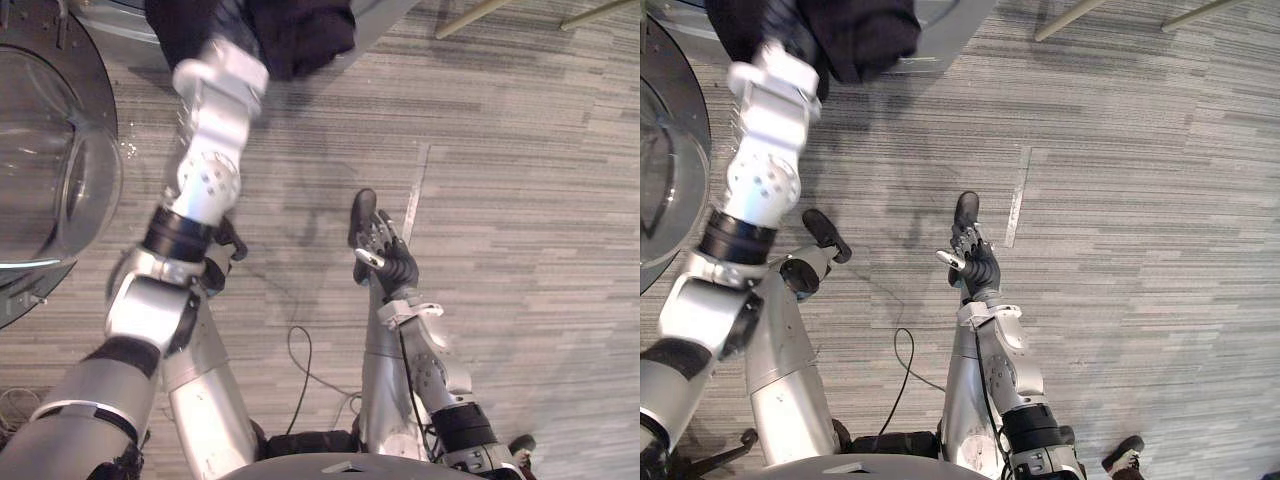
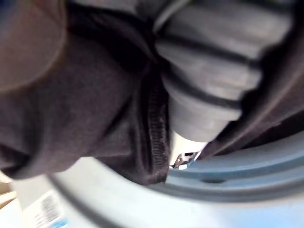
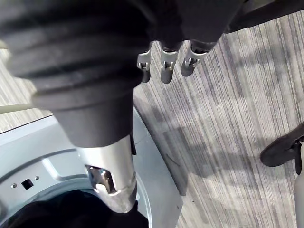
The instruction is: Pick up the laundry basket with both hands and put the clothes into the washing machine.
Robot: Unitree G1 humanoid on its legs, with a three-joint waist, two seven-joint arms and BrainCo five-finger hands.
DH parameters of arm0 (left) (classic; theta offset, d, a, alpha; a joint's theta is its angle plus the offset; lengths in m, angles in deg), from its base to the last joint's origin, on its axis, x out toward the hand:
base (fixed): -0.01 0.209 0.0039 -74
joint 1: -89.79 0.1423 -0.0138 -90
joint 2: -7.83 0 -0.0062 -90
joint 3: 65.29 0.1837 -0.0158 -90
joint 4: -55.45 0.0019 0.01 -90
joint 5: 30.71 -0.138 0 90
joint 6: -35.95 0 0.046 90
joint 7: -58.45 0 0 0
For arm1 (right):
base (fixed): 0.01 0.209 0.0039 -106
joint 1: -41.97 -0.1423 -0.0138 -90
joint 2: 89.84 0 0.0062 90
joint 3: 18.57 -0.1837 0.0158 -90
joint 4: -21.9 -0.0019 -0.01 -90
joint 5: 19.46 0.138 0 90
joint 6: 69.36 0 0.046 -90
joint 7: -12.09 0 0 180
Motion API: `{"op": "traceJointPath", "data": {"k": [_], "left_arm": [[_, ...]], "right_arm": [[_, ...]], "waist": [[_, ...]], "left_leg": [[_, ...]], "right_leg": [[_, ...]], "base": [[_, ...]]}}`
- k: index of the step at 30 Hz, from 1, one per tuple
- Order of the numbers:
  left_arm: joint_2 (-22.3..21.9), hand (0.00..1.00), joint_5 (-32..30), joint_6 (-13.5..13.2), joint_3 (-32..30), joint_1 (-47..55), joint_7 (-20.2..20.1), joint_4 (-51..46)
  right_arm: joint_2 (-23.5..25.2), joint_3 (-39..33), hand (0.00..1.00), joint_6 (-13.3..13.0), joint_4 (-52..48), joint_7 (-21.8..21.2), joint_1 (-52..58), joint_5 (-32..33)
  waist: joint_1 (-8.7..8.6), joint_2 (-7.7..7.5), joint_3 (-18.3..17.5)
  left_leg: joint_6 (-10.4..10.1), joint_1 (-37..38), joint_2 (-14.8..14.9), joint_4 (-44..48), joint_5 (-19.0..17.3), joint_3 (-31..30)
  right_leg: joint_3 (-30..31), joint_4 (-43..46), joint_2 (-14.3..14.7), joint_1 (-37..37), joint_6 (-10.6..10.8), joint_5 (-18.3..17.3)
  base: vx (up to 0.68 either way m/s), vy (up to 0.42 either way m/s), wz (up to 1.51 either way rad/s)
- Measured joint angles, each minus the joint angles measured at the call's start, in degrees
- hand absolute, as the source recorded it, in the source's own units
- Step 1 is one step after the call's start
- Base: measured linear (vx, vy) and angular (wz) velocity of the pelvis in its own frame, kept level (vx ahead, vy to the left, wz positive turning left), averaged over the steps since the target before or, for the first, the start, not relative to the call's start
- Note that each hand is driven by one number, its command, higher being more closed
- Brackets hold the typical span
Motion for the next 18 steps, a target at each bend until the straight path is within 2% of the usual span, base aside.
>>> {"op": "traceJointPath", "data": {"k": [3, 5, 7, 8, 10, 12, 14, 16, 18], "left_arm": [[-7.0, 1.0, -0.05, 0.2, -1.48, 5.01, 0.05, -0.49], [-10.7, 1.0, -0.26, 0.22, -5.29, 6.26, 0.23, -0.07], [-12.64, 1.0, -4.24, -0.05, -13.63, 5.7, 0.8, 2.11], [-12.53, 1.0, -5.52, -0.34, -15.86, 5.11, 1.33, 3.08], [-10.85, 1.0, -7.88, -1.95, -22.52, 1.6, 2.5, 7.04], [-6.48, 1.0, -7.97, -2.99, -25.64, -3.14, 2.6, 10.95], [-1.94, 1.0, -7.97, -3.18, -26.39, -8.2, 2.48, 14.91], [0.97, 1.0, -8.02, -3.16, -26.39, -12.5, 2.27, 17.58], [3.43, 1.0, -9.23, -2.85, -25.97, -16.37, 2.21, 20.25]], "right_arm": [[-2.07, 1.83, 0.0, -0.42, -0.28, 0.03, -0.01, 0.47], [-2.96, 2.29, 0.0, -0.57, -0.45, 0.02, -0.06, 1.06], [-4.15, 2.93, 0.0, -1.23, 0.03, 0.16, -0.85, 3.0], [-4.54, 3.17, 0.0, -1.34, 0.08, 0.17, -0.85, 3.16], [-5.26, 3.47, 0.0, -1.6, 0.18, 0.2, -0.86, 3.23], [-5.24, 3.46, 0.0, -1.78, -0.09, 0.16, -1.06, 3.91], [-5.08, 3.37, 0.0, -2.0, -0.41, 0.2, -2.12, 4.31], [-4.69, 3.21, 0.0, -2.24, -0.7, 0.21, -3.17, 4.29], [-3.51, 2.65, 0.0, -2.25, -1.65, 0.23, -3.2, 4.25]], "waist": [[-0.22, 0.1, 0.0], [-0.43, 0.1, 0.0], [-1.43, 0.08, 0.01], [-1.64, 0.07, 0.01], [-2.15, 0.05, 0.01], [-2.76, 0.0, 0.02], [-2.97, -0.07, 0.05], [-2.88, -0.09, 0.05], [-2.83, -0.11, 0.04]], "left_leg": [[-0.68, 0.06, 0.03, -0.09, -0.13, 0.04], [-0.81, -0.14, 0.06, -0.11, -0.05, 0.23], [-0.94, -0.31, 0.08, -0.25, 0.03, 0.28], [-0.98, -0.35, 0.09, -0.34, 0.05, 0.26], [-1.42, -0.94, 0.04, -1.4, 0.33, 0.2], [-1.59, -2.38, -0.13, -2.31, 1.08, 0.07], [-1.04, -4.15, -0.12, -2.28, 1.58, -0.15], [-0.07, -5.54, -0.11, -2.06, 2.3, -0.36], [0.03, -6.75, -0.11, -1.8, 2.39, -0.64]], "right_leg": [[0.15, 0.14, 0.02, -0.18, -0.3, -0.16], [0.44, 0.08, 0.12, -0.66, -0.2, -0.11], [0.5, -0.42, 0.21, -0.87, -0.26, 0.15], [0.42, -0.71, 0.24, -0.88, -0.32, 0.31], [-0.22, -2.71, 0.3, -1.01, -0.35, 1.51], [-0.68, -4.02, 0.3, -1.97, -0.42, 2.36], [-1.04, -3.95, 0.21, -3.36, -0.63, 2.76], [-1.4, -3.19, 0.06, -4.59, -0.3, 3.21], [-1.69, -2.4, -0.12, -5.67, -0.26, 3.07]], "base": [[-0.04, -0.013, -0.01], [-0.05, -0.01, -0.05], [-0.05, -0.006, -0.07], [-0.05, 0.003, -0.09], [-0.04, 0.016, -0.1], [-0.01, 0.013, 0.02], [-0.01, 0.023, 0.06], [0.0, 0.016, 0.07], [0.0, 0.009, 0.1]]}}
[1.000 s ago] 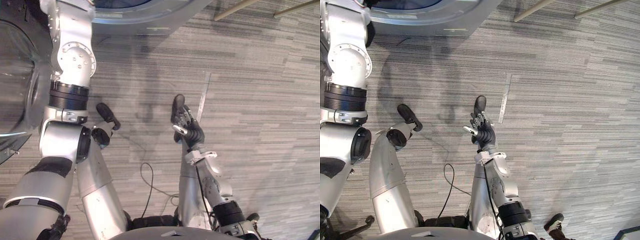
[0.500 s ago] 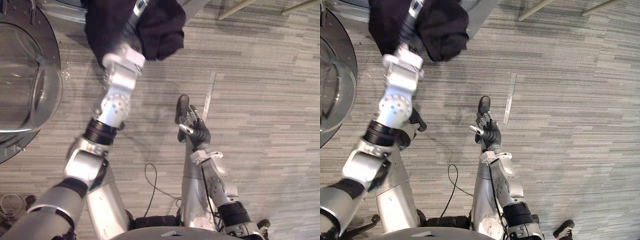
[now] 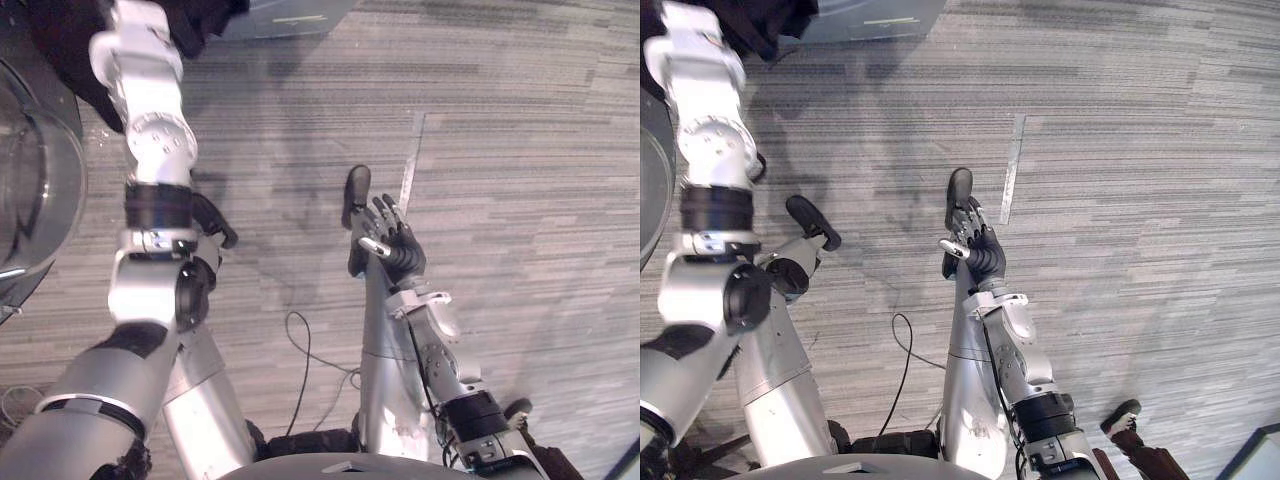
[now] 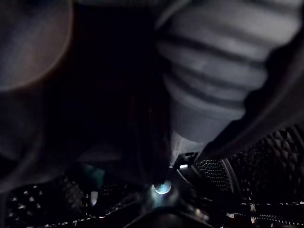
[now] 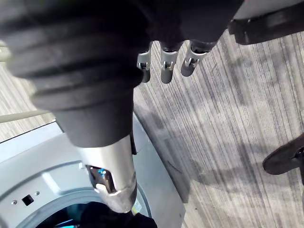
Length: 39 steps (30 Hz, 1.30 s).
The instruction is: Pick up the laundry basket with both hands and put the clothes into the washing machine.
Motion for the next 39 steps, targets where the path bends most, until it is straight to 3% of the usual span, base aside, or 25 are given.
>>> {"op": "traceJointPath", "data": {"k": [4, 8, 13, 16, 20, 21, 24, 26, 28, 31, 33, 39], "left_arm": [[3.79, 1.0, -6.71, 1.54, 5.83, -5.18, -0.28, 0.97], [4.07, 1.0, -8.71, 2.54, 12.97, -10.79, -0.99, 1.02], [4.95, 1.0, -8.72, 2.56, 23.17, -17.65, -0.98, -0.87], [7.46, 1.0, -5.09, 2.46, 29.04, -18.77, 0.48, -4.25], [7.2, 1.0, -7.31, 1.56, 29.94, -18.88, 2.86, -5.22], [7.07, 0.0, -8.89, 1.22, 29.55, -18.99, 2.87, -4.67], [7.01, 0.0, -21.84, 2.25, 25.23, -22.38, 2.71, 2.04], [9.44, 0.0, -29.8, 4.51, 23.62, -24.41, 2.69, 5.65], [13.53, 0.0, -45.11, 8.09, 23.51, -24.6, 4.38, 7.04], [16.84, 0.0, -58.46, 10.35, 23.6, -24.33, 4.75, 8.37], [19.47, 0.0, -64.56, 11.87, 23.39, -22.8, 4.01, 9.39], [21.44, 0.0, -66.16, 13.19, 22.57, -21.69, 3.0, 10.58]], "right_arm": [[1.96, -2.15, 0.0, 0.06, -1.19, 0.08, 0.01, -0.07], [2.23, -3.81, 0.0, 0.72, -2.04, 0.8, 0.03, -0.09], [2.63, -7.24, 0.0, 1.19, -2.49, 1.45, 0.13, -0.32], [2.52, -10.6, 0.0, 1.13, -2.66, 3.39, 0.56, -2.36], [1.65, -11.6, 0.0, 0.76, -4.27, 4.91, 0.93, -2.38], [1.76, -11.58, 0.0, 0.6, -4.7, 4.94, 0.97, -2.38], [2.71, -11.15, 0.0, -0.01, -4.99, 5.74, 1.01, -2.37], [3.99, -10.49, 0.0, 0.02, -4.99, 5.94, 1.05, -2.38], [5.04, -9.91, 0.0, 0.02, -5.0, 5.6, 1.21, -2.35], [5.03, -9.97, 0.0, -0.45, -5.13, 5.53, 2.93, -2.34], [5.03, -10.44, 0.0, -0.59, -4.87, 5.29, 4.84, -2.31], [5.0, -10.89, 0.0, -0.51, -4.49, 4.7, 7.48, -2.11]], "waist": [[0.03, -0.11, -0.01], [0.04, -0.13, -0.02], [-0.2, -0.14, -0.01], [0.2, -0.13, -0.02], [0.42, -0.12, -0.02], [0.42, -0.12, -0.02], [0.32, -0.12, -0.02], [0.07, -0.12, -0.02], [0.46, -0.13, -0.01], [1.51, -0.13, -0.01], [1.5, -0.13, -0.02], [1.48, -0.13, -0.02]], "left_leg": [[0.05, -1.96, -0.23, -0.22, 0.31, -0.63], [-0.48, -3.14, -1.42, -3.04, 1.67, -0.72], [0.44, -3.75, -2.66, -6.84, 3.91, 0.2], [0.57, -4.1, -2.9, -7.0, 4.19, -0.11], [0.55, -4.5, -3.12, -6.93, 4.18, -0.85], [0.55, -4.49, -3.12, -6.98, 4.18, -0.85], [0.59, -4.49, -2.9, -7.25, 4.21, -0.74], [0.6, -4.48, -2.58, -7.18, 4.2, -0.64], [0.61, -4.35, -1.85, -6.41, 4.21, -0.41], [0.62, -4.35, -1.5, -5.99, 4.22, -0.18], [0.61, -4.32, -1.18, -5.65, 4.21, -0.23], [0.21, -3.96, -0.76, -6.7, 4.22, -0.01]], "right_leg": [[-0.61, 0.39, -0.23, -1.44, -0.02, -0.31], [-1.77, -1.85, -1.15, -2.23, -0.16, -0.08], [-2.53, -5.52, -1.63, -2.59, -0.18, 2.23], [-3.22, -5.89, -1.86, -2.56, -0.14, 2.52], [-3.87, -6.51, -1.99, -1.82, -0.11, 2.56], [-3.96, -6.76, -1.99, -1.71, -0.09, 2.69], [-4.29, -8.26, -1.71, -1.24, -0.17, 3.48], [-4.09, -8.34, -1.43, -1.3, -0.25, 3.72], [-3.63, -7.91, -0.85, -1.55, -0.31, 3.79], [-3.24, -7.05, -0.55, -2.22, -0.44, 3.83], [-3.24, -6.86, -0.41, -2.15, -0.57, 3.91], [-3.37, -9.99, 0.29, -0.74, -0.89, 5.44]], "base": [[-0.01, 0.011, 0.08], [-0.05, 0.029, 0.17], [-0.05, 0.03, 0.07], [-0.02, 0.017, 0.06], [-0.03, 0.012, 0.04], [-0.05, 0.021, -0.04], [-0.06, 0.022, -0.09], [-0.05, 0.007, -0.1], [-0.06, -0.006, -0.14], [-0.05, -0.011, -0.08], [-0.06, -0.009, -0.04], [-0.06, 0.006, -0.07]]}}
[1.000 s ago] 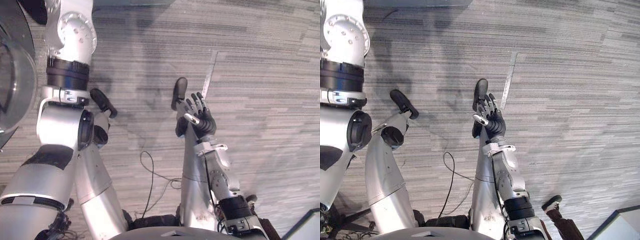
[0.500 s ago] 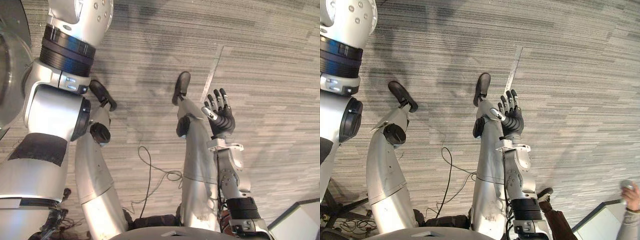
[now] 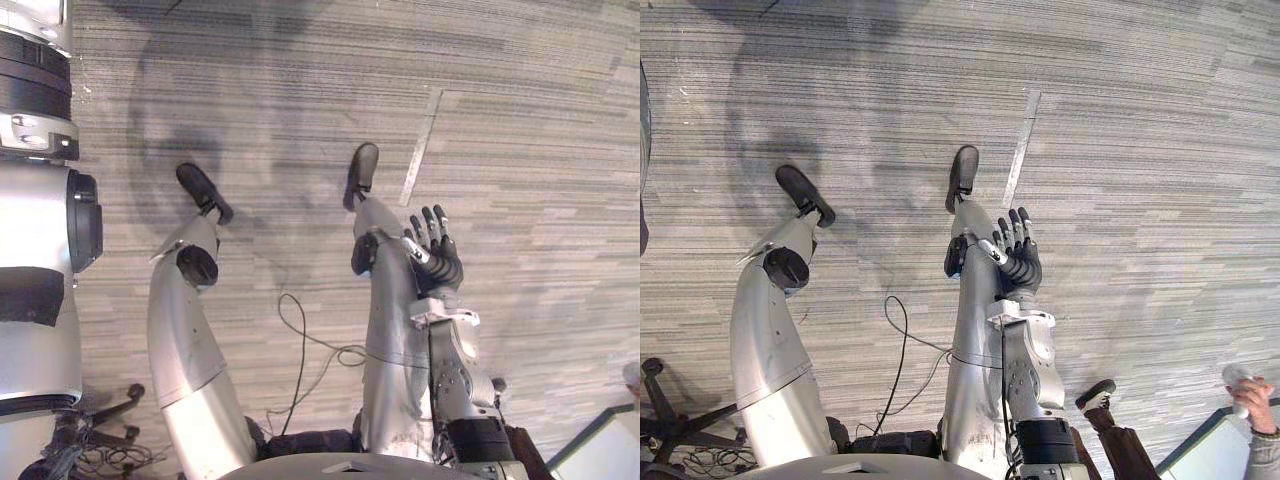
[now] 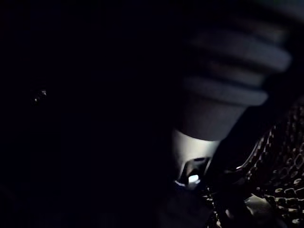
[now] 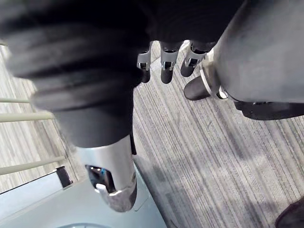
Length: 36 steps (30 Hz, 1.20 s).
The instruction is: Pick up the laundry basket with both hands and put the clothes into the washing machine.
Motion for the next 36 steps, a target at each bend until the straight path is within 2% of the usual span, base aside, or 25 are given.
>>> {"op": "traceJointPath", "data": {"k": [7, 10, 13, 14, 16, 17, 18, 19, 20, 21, 22, 23, 24, 25, 27, 29, 31, 32, 33, 34, 35, 36], "left_arm": [[-0.21, 0.0, -1.21, 0.51, 3.16, 0.28, 2.45, -5.22], [-2.14, 0.0, -0.93, 0.46, 3.25, 0.19, 3.47, -6.41], [-4.43, 0.0, 2.71, -0.28, 1.75, 0.19, 3.74, -6.15], [-5.75, 0.0, 5.05, -1.3, -1.02, 0.2, 3.52, -5.16], [-7.94, 0.0, 12.46, -3.8, -14.15, 1.45, 1.53, 0.73], [-7.98, 0.0, 14.21, -4.06, -17.7, 2.48, 0.73, 2.36], [-7.61, 0.0, 18.84, -4.18, -22.63, 4.41, -0.98, 6.65], [-6.57, 0.0, 23.88, -3.98, -23.52, 5.36, -2.46, 10.89], [-5.51, 0.0, 33.07, -3.39, -21.41, 5.39, -5.76, 14.83], [-5.27, 0.0, 38.91, -3.29, -18.68, 5.24, -7.21, 15.3], [-5.07, 0.0, 48.98, -3.13, -13.07, 3.6, -9.01, 16.49], [-5.06, 0.0, 56.32, -2.87, -10.42, 2.04, -10.11, 16.61], [-4.29, 0.0, 70.56, -3.22, -9.89, -0.67, -10.55, 15.87], [-3.98, 0.0, 77.83, -4.55, -10.67, -0.59, -10.17, 13.38], [-3.97, 0.0, 81.8, -6.63, -12.15, -0.08, -9.09, 11.07], [-4.14, 0.0, 82.92, -9.04, -14.66, 0.61, -7.87, 8.98], [-4.32, 0.0, 83.36, -12.15, -15.28, 0.61, -7.31, 8.68], [-4.1, 0.0, 83.33, -12.94, -15.06, 0.58, -7.33, 8.67], [-3.9, 0.0, 83.33, -13.07, -14.83, 0.37, -7.33, 8.7], [-3.55, 0.0, 83.05, -12.98, -13.89, 0.07, -7.57, 8.82], [-3.33, 0.0, 82.53, -12.58, -11.54, -0.14, -7.89, 9.41], [-2.16, 0.0, 80.9, -10.74, -8.04, -0.79, -8.94, 10.3]], "right_arm": [[-0.04, 1.03, 0.0, 0.02, 0.03, -0.13, 0.97, 0.15], [-0.04, 1.08, 0.0, 0.0, 0.02, 0.2, 0.96, -0.03], [-0.05, 0.94, 0.0, -0.11, 0.2, 0.4, 0.88, -0.19], [-0.1, 0.85, 0.0, -0.12, 0.49, 0.56, 0.64, -0.19], [-0.09, -0.27, 0.0, -0.16, 1.88, 1.01, -1.02, -0.42], [-0.08, -0.92, 0.0, -0.2, 2.04, 1.03, -1.34, -0.9], [-0.14, -2.64, 0.0, -0.28, 2.0, 1.01, -1.37, -2.26], [-0.37, -4.06, 0.0, -0.14, 1.97, 0.91, -1.37, -2.89], [-1.59, -5.14, 0.0, 0.34, 1.8, 0.82, -1.37, -4.0], [-2.54, -5.13, 0.0, 0.71, 1.51, 0.8, -1.28, -4.38], [-4.8, -4.49, 0.0, 1.45, -0.28, 0.77, -0.6, -4.58], [-6.05, -3.7, 0.0, 1.86, -2.04, 0.55, -0.04, -4.58], [-7.29, -1.16, 0.0, 3.12, -5.57, -0.19, 0.89, -4.3], [-7.31, 0.92, 0.0, 4.16, -8.26, -1.49, 3.18, -3.56], [-7.67, 2.99, 0.0, 5.04, -10.42, -3.05, 6.29, -1.6], [-8.81, 4.08, 0.0, 5.56, -11.32, -4.07, 7.42, 0.09], [-12.33, 4.52, 0.0, 5.51, -11.49, -4.33, 7.19, 1.92], [-14.32, 4.48, 0.0, 5.34, -10.92, -4.28, 6.38, 2.83], [-14.94, 4.47, 0.0, 5.26, -10.66, -4.27, 5.78, 3.17], [-14.96, 4.46, 0.0, 5.16, -9.66, -4.28, 4.65, 3.2], [-14.7, 4.41, 0.0, 5.16, -9.01, -4.17, 4.34, 3.2], [-14.79, 4.07, 0.0, 5.14, -8.83, -4.11, 3.74, 3.2]], "waist": [[-0.24, 0.0, 0.0], [-0.26, -0.01, 0.0], [-0.26, -0.01, 0.0], [-0.33, -0.01, 0.0], [-1.38, -0.02, 0.0], [-1.7, -0.02, -0.01], [-1.68, -0.02, -0.01], [-1.37, -0.02, -0.01], [-1.1, -0.03, -0.01], [-1.02, -0.13, -0.06], [-0.72, -0.15, -0.06], [-0.55, -0.16, -0.05], [-0.74, -0.18, -0.04], [-0.53, -0.18, -0.04], [-0.14, -0.18, -0.04], [-0.2, -0.19, -0.05], [-0.16, -0.24, -0.06], [-0.24, -0.3, -0.08], [-0.23, -0.34, -0.11], [-0.51, -0.39, -0.12], [-0.63, -0.66, -0.17], [-0.37, -0.68, -0.16]], "left_leg": [[0.03, 1.68, -0.19, -2.23, 0.67, 1.4], [0.12, 1.92, -0.16, -2.21, 0.67, 1.31], [0.12, 1.92, -0.16, -2.46, 0.68, 1.26], [0.1, 1.93, -0.17, -2.66, 0.72, 1.23], [0.47, 2.46, -0.61, -3.65, 1.18, 1.15], [0.37, 2.81, -0.93, -4.14, 1.36, 1.25], [0.23, 3.52, -1.0, -5.11, 1.86, 1.68], [0.05, 3.94, -1.07, -5.9, 2.38, 2.0], [0.05, 4.05, -1.26, -7.08, 3.14, 2.17], [0.04, 4.08, -1.27, -7.49, 3.34, 2.35], [0.07, 4.11, -1.26, -7.77, 3.42, 2.86], [0.17, 4.21, -1.15, -7.79, 3.36, 3.4], [0.56, 4.75, -0.88, -7.59, 3.01, 3.83], [0.5, 5.29, -0.46, -7.29, 2.7, 3.83], [0.33, 5.56, 0.3, -6.46, 1.94, 3.59], [0.44, 5.55, 0.78, -6.2, 1.59, 3.52], [0.52, 5.26, 1.04, -5.56, 0.85, 3.44], [0.61, 5.36, 1.06, -6.36, 0.71, 3.41], [0.57, 5.47, 1.32, -7.16, 0.76, 3.54], [0.52, 5.5, 1.75, -7.52, 0.91, 3.5], [0.16, 5.55, 1.65, -6.75, 1.17, 3.19], [0.15, 5.65, 1.88, -6.56, 1.19, 2.93]], "right_leg": [[-0.25, -5.27, 0.19, 2.57, 0.43, 3.06], [-0.53, -5.38, 0.19, 3.06, 0.6, 3.25], [-0.71, -5.83, 0.22, 3.21, 0.58, 3.3], [-0.84, -6.34, 0.29, 3.42, 0.66, 3.52], [-1.22, -7.47, 0.16, 4.25, 0.69, 3.88], [-1.2, -7.61, 0.02, 4.37, 0.7, 3.87], [-1.2, -8.47, 0.09, 4.78, 0.7, 4.02], [-1.31, -9.52, 0.21, 5.12, 0.55, 4.52], [-1.68, -11.21, 0.38, 5.58, 0.75, 5.39], [-1.7, -11.98, 0.5, 5.77, 0.68, 5.83], [-1.62, -13.48, 0.58, 6.13, 0.75, 6.84], [-1.35, -14.89, 0.66, 6.55, 0.7, 7.85], [-1.09, -18.68, 1.22, 8.41, 0.76, 10.03], [-1.02, -20.98, 1.85, 9.9, 0.74, 11.26], [-1.19, -22.43, 2.54, 11.22, 0.75, 11.96], [-1.32, -23.48, 2.76, 12.01, 0.85, 12.02], [-1.6, -25.25, 2.81, 12.76, 1.15, 11.93], [-2.49, -28.23, 2.87, 14.06, 3.34, 10.01], [-3.41, -28.82, 2.86, 14.26, 4.02, 8.97], [-3.59, -26.05, 3.07, 14.13, 0.61, 10.22], [-4.35, -26.74, 3.06, 15.22, 1.13, 11.83], [-4.57, -27.65, 3.36, 15.78, 0.94, 12.05]], "base": [[-0.07, 0.009, -0.04], [-0.06, -0.014, 0.0], [-0.06, -0.019, 0.0], [-0.07, -0.017, -0.03], [-0.08, -0.017, 0.03], [-0.07, -0.023, 0.08], [-0.06, -0.035, 0.05], [-0.06, -0.046, 0.06], [-0.05, -0.039, 0.06], [-0.05, -0.034, 0.03], [-0.05, -0.028, -0.08], [-0.07, -0.04, -0.26], [-0.09, -0.06, -0.36], [-0.07, -0.05, -0.35], [-0.06, -0.07, -0.2], [-0.06, -0.071, -0.07], [-0.06, -0.059, -0.11], [-0.05, -0.055, -0.24], [-0.02, -0.052, -0.27], [0.02, -0.038, -0.07], [0.03, -0.057, -0.05], [0.03, -0.054, 0.02]]}}
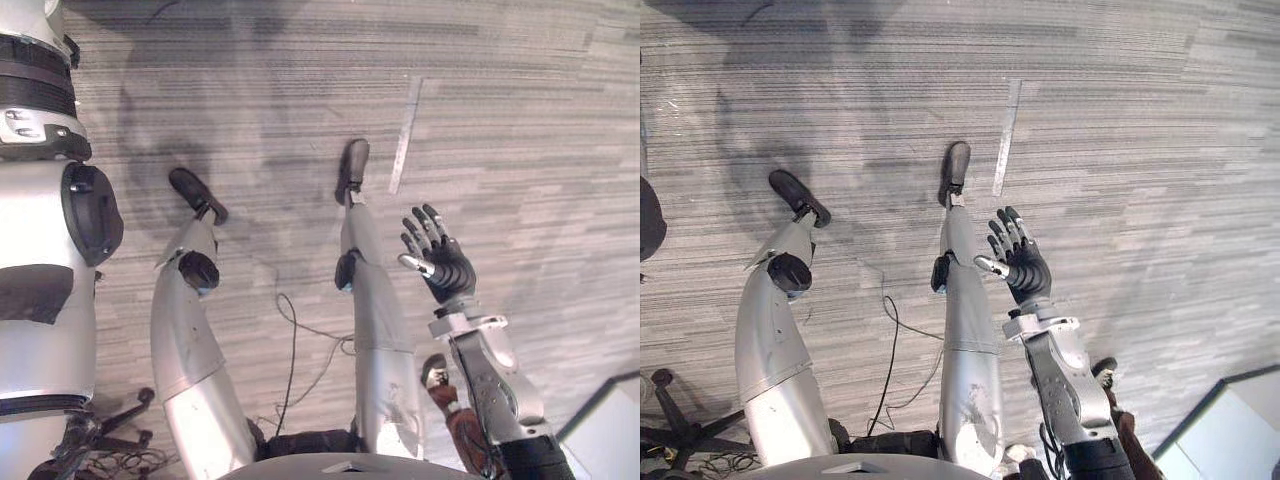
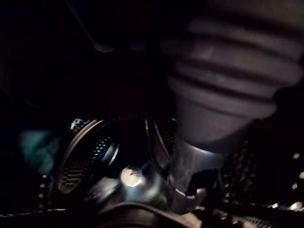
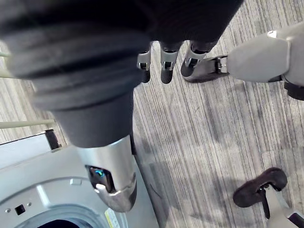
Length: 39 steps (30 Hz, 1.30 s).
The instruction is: Pick up the laundry basket with both hands and put the clothes into the washing machine.
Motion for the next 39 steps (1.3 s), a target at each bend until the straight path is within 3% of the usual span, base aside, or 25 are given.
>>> {"op": "traceJointPath", "data": {"k": [2, 4, 5, 7, 9, 11, 14, 16, 18, 20, 21, 22, 23, 24, 25, 26, 27, 28, 31, 34, 35, 37, 39], "left_arm": [[1.55, 0.0, -4.9, 3.22, 4.94, -3.21, -1.66, 2.08], [3.37, 0.0, -15.18, 5.41, 11.28, -6.04, -3.63, 2.19], [3.86, 0.0, -17.85, 5.72, 13.91, -6.43, -4.15, 2.03], [4.19, 0.0, -34.83, 6.64, 20.28, -7.16, -4.4, 1.52], [4.19, 0.0, -42.26, 6.65, 23.15, -7.31, -4.21, 1.51], [1.69, 0.0, -49.7, 6.65, 22.3, -7.27, -3.43, 1.98], [-1.08, 0.0, -57.68, 6.82, 20.09, -7.3, -2.34, 5.83], [-2.23, 0.0, -58.49, 8.12, 18.98, -7.26, -2.36, 8.26], [-4.65, 0.0, -58.54, 9.32, 15.04, -7.28, -1.92, 8.66], [-7.28, 0.0, -59.69, 10.27, 13.42, -6.46, -0.13, 10.1], [-8.24, 0.0, -59.69, 10.38, 12.24, -5.46, 0.09, 10.11], [-10.25, 0.0, -60.76, 10.81, 8.35, -3.44, 1.07, 10.14], [-11.71, 0.0, -61.87, 10.78, 2.76, -1.69, 1.63, 10.05], [-11.99, 0.0, -64.36, 10.74, -1.49, 0.65, 2.31, 10.3], [-12.65, 0.0, -65.22, 9.91, -3.12, 2.84, 2.47, 9.61], [-13.08, 0.0, -65.41, 9.8, -5.18, 3.69, 2.5, 8.68], [-15.53, 0.0, -66.07, 9.8, -14.22, 3.97, 2.31, 7.88], [-16.49, 0.0, -66.48, 9.88, -16.28, 4.01, 2.56, 8.11], [-21.1, 0.0, -67.07, 10.09, -17.26, 5.71, 2.49, 8.77], [-17.34, 0.0, -66.9, 10.31, -17.46, 5.94, 2.05, 12.1], [-16.47, 0.0, -66.46, 10.42, -16.64, 5.94, 1.84, 13.43], [-14.6, 0.0, -66.07, 11.08, -11.92, 6.02, 1.67, 15.16], [-11.98, 0.0, -66.24, 11.42, -6.26, 6.07, 1.22, 15.29]], "right_arm": [[0.17, -1.33, 0.0, -0.17, 0.13, 0.09, -0.23, 0.0], [0.91, -3.18, 0.0, -0.13, 1.5, 0.13, -0.2, 0.0], [1.51, -3.94, 0.0, -0.12, 2.18, 0.16, -0.2, 0.0], [3.58, -5.45, 0.0, -0.11, 6.26, 0.04, -0.26, 0.0], [3.75, -5.12, 0.0, -0.05, 9.39, -0.24, -0.54, -0.01], [5.38, -6.69, 0.0, -0.41, 20.57, -0.16, -5.82, -0.42], [7.42, -7.96, 0.0, -0.97, 26.4, 0.34, -8.0, -1.11], [8.69, -8.48, 0.0, -0.97, 26.71, 0.38, -7.99, -1.16], [9.17, -9.22, 0.0, -0.96, 26.34, 0.37, -8.86, -1.17], [9.34, -9.65, 0.0, -1.0, 24.2, 0.07, -9.1, -1.12], [9.58, -8.6, 0.0, -1.02, 23.99, 0.01, -8.94, -1.12], [9.98, -6.88, 0.0, -1.0, 23.82, -0.08, -8.28, -1.11], [10.86, -6.01, 0.0, -1.08, 23.5, -0.48, -7.96, -0.3], [10.85, -4.5, 0.0, -1.15, 22.82, -0.84, -8.82, -0.61], [10.65, -4.01, 0.0, -1.13, 22.72, -0.28, -8.72, -0.71], [9.97, -4.3, 0.0, -1.06, 23.23, -0.28, -9.51, -0.7], [9.07, -3.72, 0.0, -0.94, 24.18, 0.07, -11.27, -0.89], [8.85, -3.41, 0.0, -0.93, 24.17, 0.18, -11.59, -0.93], [6.63, -1.37, 0.0, -1.73, 21.33, 1.14, -11.45, -0.62], [7.17, 3.27, 0.0, -1.53, 16.95, 0.49, -12.35, -0.44], [7.28, 4.76, 0.0, -1.35, 16.59, 0.38, -12.26, -0.31], [7.49, 5.7, 0.0, -1.12, 16.74, 0.51, -12.22, -0.1], [9.12, 5.6, 0.0, -1.37, 17.0, 0.82, -12.51, -0.13]], "waist": [[0.28, 0.0, 0.0], [0.43, 0.01, 0.0], [0.66, 0.01, 0.0], [1.72, 0.02, 0.0], [1.96, 0.02, 0.0], [1.93, 0.02, 0.0], [1.46, 0.02, 0.0], [1.36, 0.03, 0.0], [1.75, 0.1, 0.04], [1.71, 0.2, 0.1], [1.35, 0.2, 0.1], [1.08, 0.46, 0.21], [1.29, 1.15, 0.38], [1.08, 0.73, 0.08], [1.41, 1.06, 0.32], [1.76, 1.48, 0.33], [2.06, 1.39, 0.38], [1.52, 1.4, 0.38], [0.88, 1.29, 0.3], [1.72, 1.09, 0.27], [1.53, 0.96, 0.32], [1.45, 0.88, 0.3], [0.42, 0.52, 0.37]], "left_leg": [[0.4, 0.04, 0.02, 0.15, 0.14, 0.06], [0.63, 0.4, -0.07, 0.28, -0.08, 0.07], [0.62, 0.76, -0.11, 0.29, -0.19, 0.1], [0.46, 2.24, -0.16, 0.32, -0.7, 0.16], [0.24, 2.85, -0.33, 0.36, -1.08, 0.16], [-0.28, 2.55, -0.14, 1.09, -2.21, -0.01], [-0.26, 1.06, 0.91, 3.1, -3.59, 0.1], [-0.35, 0.25, 2.18, 5.41, -4.87, -0.1], [0.41, -0.39, 3.67, 9.17, -6.51, -0.31], [0.62, 0.01, 5.91, 19.43, -12.63, -1.71], [0.81, 0.39, 6.07, 22.83, -14.37, -3.0], [1.32, 1.79, 6.06, 27.11, -18.01, -5.32], [1.12, 3.29, 6.48, 30.65, -21.09, -5.77], [0.5, 4.77, 7.02, 33.33, -23.43, -5.98], [-1.17, 5.36, 6.7, 34.57, -24.67, -6.29], [-1.67, 4.9, 6.78, 34.44, -24.91, -7.03], [-3.67, 4.72, 5.93, 33.1, -23.31, -8.18], [-4.04, 4.85, 5.18, 32.74, -22.39, -8.84], [-5.83, 7.55, 2.9, 33.08, -21.43, -12.39], [-8.78, 10.01, 2.83, 28.76, -18.5, -15.11], [-5.85, 9.81, 1.19, 27.16, -14.42, -16.15], [-2.88, 8.64, 0.04, 25.34, -8.46, -18.03], [-3.98, 8.45, 0.43, 20.6, -6.15, -17.52]], "right_leg": [[0.02, -0.27, 0.11, 0.04, 0.1, 0.65], [0.01, -0.32, 0.04, 0.45, 0.19, 0.89], [0.03, -0.33, 0.01, 0.7, 0.19, 0.89], [0.08, -0.33, 0.01, 1.95, 0.19, 0.87], [0.15, -0.27, -0.11, 2.44, 0.23, 0.76], [0.16, -0.27, -0.14, 2.57, 0.18, -0.04], [0.4, -0.74, 0.11, 1.66, 0.35, -0.48], [0.12, -0.74, 0.59, 1.48, 0.45, -0.4], [0.59, 4.85, 0.81, -0.88, 0.83, -1.26], [5.89, 29.93, -0.11, -10.18, -0.74, -8.1], [7.89, 37.21, -0.24, -12.39, -1.31, -8.89], [11.03, 46.95, -0.21, -16.07, -1.58, -9.09], [13.01, 51.12, 0.47, -16.88, -1.69, -11.41], [12.29, 44.3, 1.08, -14.56, -1.97, -13.7], [11.35, 38.31, 1.39, -12.22, -0.52, -12.37], [10.63, 38.27, 1.34, -12.4, -0.57, -12.97], [8.3, 39.11, 0.25, -12.28, -1.43, -13.06], [7.87, 40.59, -0.41, -12.31, -1.48, -13.66], [6.32, 52.38, -3.38, -11.69, -3.45, -21.55], [3.29, 54.36, -3.66, -9.54, -6.39, -26.1], [2.14, 54.29, -4.32, -8.94, -7.45, -27.34], [0.05, 54.33, -5.04, -8.06, -8.9, -28.08], [-2.73, 53.56, -6.97, -6.94, -10.0, -28.71]], "base": [[0.03, -0.059, -0.08], [0.02, -0.044, -0.01], [0.01, -0.048, 0.0], [-0.01, -0.058, -0.02], [-0.03, -0.042, 0.01], [-0.04, -0.037, -0.03], [-0.05, -0.035, -0.23], [-0.02, -0.017, -0.37], [0.0, -0.008, -0.46], [0.04, -0.018, -0.38], [0.11, -0.019, -0.16], [0.17, -0.017, -0.05], [0.17, -0.032, -0.08], [0.12, -0.117, 0.06], [0.04, -0.107, 0.09], [0.03, -0.181, 0.18], [0.01, -0.131, 0.2], [0.04, -0.222, 0.6], [0.12, -0.265, 0.82], [0.16, -0.331, 0.47], [0.14, -0.389, 0.61], [0.07, -0.264, 0.63], [0.06, -0.19, 0.7]]}}
